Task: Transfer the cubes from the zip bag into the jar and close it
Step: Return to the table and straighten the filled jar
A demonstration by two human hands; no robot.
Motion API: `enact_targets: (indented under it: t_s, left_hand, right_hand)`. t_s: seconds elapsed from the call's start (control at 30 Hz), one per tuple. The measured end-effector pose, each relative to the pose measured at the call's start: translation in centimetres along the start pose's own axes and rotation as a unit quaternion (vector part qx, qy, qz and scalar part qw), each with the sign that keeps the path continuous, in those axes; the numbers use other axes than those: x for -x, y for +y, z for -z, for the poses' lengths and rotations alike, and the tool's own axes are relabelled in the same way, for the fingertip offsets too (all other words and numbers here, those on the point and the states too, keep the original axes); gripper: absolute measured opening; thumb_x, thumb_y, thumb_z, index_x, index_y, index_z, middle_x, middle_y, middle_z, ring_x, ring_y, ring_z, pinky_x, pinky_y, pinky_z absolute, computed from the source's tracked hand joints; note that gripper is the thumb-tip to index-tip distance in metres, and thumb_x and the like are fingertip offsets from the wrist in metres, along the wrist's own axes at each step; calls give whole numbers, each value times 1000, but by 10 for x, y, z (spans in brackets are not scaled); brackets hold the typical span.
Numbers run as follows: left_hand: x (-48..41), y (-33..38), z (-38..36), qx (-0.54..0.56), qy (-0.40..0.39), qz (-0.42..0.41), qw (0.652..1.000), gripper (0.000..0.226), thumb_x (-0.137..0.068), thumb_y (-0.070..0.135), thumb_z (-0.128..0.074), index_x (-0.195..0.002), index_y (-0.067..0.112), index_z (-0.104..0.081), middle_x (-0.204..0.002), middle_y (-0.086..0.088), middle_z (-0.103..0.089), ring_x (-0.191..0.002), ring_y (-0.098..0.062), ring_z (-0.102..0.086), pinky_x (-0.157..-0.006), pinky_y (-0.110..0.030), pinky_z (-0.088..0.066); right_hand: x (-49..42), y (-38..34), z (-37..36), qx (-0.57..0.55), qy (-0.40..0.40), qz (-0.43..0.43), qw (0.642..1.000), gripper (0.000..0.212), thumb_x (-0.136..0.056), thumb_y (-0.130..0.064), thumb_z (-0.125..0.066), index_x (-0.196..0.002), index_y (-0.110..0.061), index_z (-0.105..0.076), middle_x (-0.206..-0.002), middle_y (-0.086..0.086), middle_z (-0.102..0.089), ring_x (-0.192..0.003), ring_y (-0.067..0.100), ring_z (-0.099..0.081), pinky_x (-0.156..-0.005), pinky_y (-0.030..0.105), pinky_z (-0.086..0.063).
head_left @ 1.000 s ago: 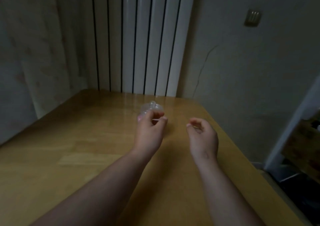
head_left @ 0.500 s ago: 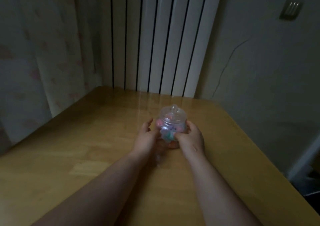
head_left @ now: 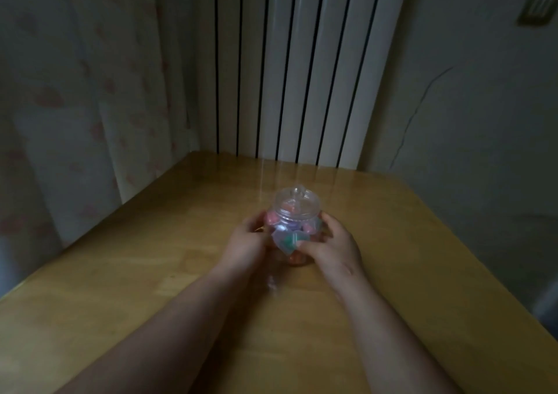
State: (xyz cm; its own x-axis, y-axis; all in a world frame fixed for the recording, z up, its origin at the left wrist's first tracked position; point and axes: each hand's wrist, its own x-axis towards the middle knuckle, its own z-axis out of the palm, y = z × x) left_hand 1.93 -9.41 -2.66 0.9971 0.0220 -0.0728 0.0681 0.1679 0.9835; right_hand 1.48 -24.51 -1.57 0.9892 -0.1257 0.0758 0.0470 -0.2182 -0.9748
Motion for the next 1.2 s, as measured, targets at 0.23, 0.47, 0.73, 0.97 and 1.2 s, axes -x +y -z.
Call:
enact_targets:
  t_s: [0.23,0.47,0.73,0.97,1.2]
  left_hand:
    - [14,-4,8,-21,66,-20,997,49,-85,2,-63,-130,21,-59,-103,-3,-75,-72,-20,-76,-57,-35,-60]
    - [16,-12,11,-76,118,-63,988,51,-83,10,-67,-131,25,-59,-115,3,-71,-82,-11,-73,-65,-28,-60]
    - [14,-7,16,-11,87,-38,995,43,-88,5,-65,-129,17,-59,-119,-6,-68,-73,-16,-76,-59,-31,-59]
    - [12,-3,14,-15,97,-36,995,38,-86,-1,-59,-118,20,-59,-114,-4,-66,-84,-26,-73,-64,-39,-62]
    - [7,-3,16,-41,102,-33,993,39,-87,4,-60,-122,21,-58,-116,-4,-66,-86,-25,-72,-63,-35,-61]
  right_hand:
    - [11,-2,-8,37,-10,12,999,89,-56,-18,-83,-139,-18,-52,-117,5,-70,-104,19,-67,-95,41,-54]
    - [12,0,-4,63,-9,37,997,73,-68,-9,-80,-135,-20,-57,-116,2,-70,-101,16,-68,-93,36,-55]
    - [16,0,0,66,-12,48,997,64,-78,-7,-74,-137,-19,-54,-111,-4,-67,-98,9,-66,-76,16,-52]
    - [11,1,3,74,-11,45,996,62,-78,-5,-75,-136,-17,-56,-103,-4,-67,-96,10,-67,-76,18,-51]
    - [12,1,3,75,-12,51,996,61,-79,-8,-75,-136,-18,-56,-109,-3,-68,-99,11,-67,-75,17,-50]
